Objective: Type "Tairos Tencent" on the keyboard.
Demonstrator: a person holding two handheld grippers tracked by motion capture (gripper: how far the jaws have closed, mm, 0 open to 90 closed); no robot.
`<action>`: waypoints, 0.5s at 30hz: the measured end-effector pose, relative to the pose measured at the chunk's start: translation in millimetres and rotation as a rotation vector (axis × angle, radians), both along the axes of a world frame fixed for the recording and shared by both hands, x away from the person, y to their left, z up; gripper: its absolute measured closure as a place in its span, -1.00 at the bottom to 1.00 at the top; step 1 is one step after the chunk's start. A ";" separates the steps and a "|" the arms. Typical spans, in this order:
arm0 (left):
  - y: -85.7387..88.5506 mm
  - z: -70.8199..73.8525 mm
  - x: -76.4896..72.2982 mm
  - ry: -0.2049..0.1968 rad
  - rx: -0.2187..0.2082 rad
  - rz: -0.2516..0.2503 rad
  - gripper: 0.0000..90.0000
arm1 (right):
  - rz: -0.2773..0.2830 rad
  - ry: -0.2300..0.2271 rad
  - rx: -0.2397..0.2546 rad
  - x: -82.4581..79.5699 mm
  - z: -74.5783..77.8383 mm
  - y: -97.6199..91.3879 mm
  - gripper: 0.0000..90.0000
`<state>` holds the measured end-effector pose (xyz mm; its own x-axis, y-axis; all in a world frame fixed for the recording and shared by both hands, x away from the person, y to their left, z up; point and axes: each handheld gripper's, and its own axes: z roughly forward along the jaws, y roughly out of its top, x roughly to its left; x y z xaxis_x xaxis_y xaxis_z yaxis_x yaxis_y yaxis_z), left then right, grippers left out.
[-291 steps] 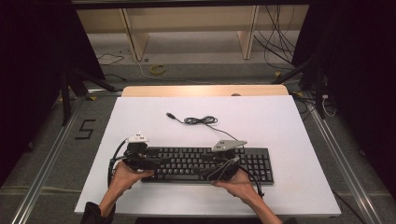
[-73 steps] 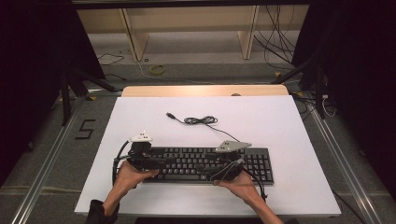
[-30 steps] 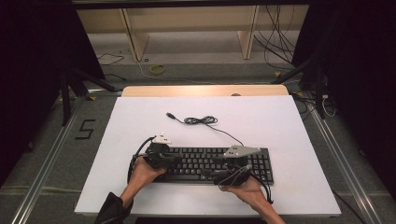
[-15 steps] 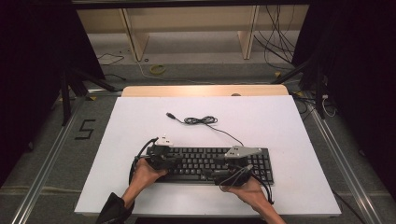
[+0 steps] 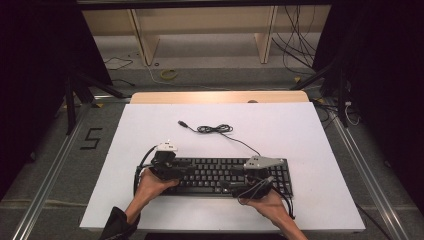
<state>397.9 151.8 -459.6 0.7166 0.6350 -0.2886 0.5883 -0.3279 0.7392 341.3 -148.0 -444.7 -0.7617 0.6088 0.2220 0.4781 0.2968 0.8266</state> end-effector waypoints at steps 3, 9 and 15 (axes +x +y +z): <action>0.2 2.7 -2.8 -0.004 -0.030 -0.004 0.18 | -0.006 -0.007 0.006 -0.3 1.1 -2.8 -0.16; 3.9 8.9 -10.8 -0.020 -0.077 -0.013 -0.03 | -0.023 -0.018 0.019 -2.4 4.2 -11.8 -0.16; 9.8 14.0 -18.8 -0.043 -0.101 -0.012 -0.12 | -0.045 -0.026 0.031 -4.4 6.7 -21.9 -0.16</action>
